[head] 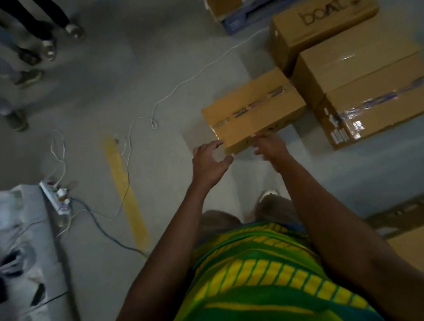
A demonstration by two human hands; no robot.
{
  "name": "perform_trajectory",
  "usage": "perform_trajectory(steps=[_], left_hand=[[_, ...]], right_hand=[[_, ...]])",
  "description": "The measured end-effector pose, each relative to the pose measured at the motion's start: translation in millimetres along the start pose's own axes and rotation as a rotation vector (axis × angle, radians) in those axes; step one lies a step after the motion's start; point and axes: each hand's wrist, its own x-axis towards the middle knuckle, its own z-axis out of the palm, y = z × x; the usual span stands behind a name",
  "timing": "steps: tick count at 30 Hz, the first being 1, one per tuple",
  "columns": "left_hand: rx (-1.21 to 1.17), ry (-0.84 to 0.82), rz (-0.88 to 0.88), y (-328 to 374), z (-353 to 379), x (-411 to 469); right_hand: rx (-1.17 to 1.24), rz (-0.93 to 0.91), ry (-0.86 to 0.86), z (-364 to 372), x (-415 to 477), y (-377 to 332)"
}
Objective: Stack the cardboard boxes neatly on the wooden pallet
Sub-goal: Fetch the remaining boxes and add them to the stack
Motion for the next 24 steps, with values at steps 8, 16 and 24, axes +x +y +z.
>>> perform_trajectory(steps=[8, 16, 24], left_hand=[[0.058, -0.131, -0.097, -9.5, -39.1, 171.8], [0.203, -0.472, -0.204, -141.4, 60.6, 447.4], [0.392, -0.411, -0.178, -269.7, 150.2, 622.3]], right_hand=[[0.232, 0.245, -0.016, 38.8, 138.9, -46.3], [0.473, 0.514, 0.360, 143.2, 354.5, 69.9], [0.660, 0.852, 0.632, 252.5, 494.5, 188.7]])
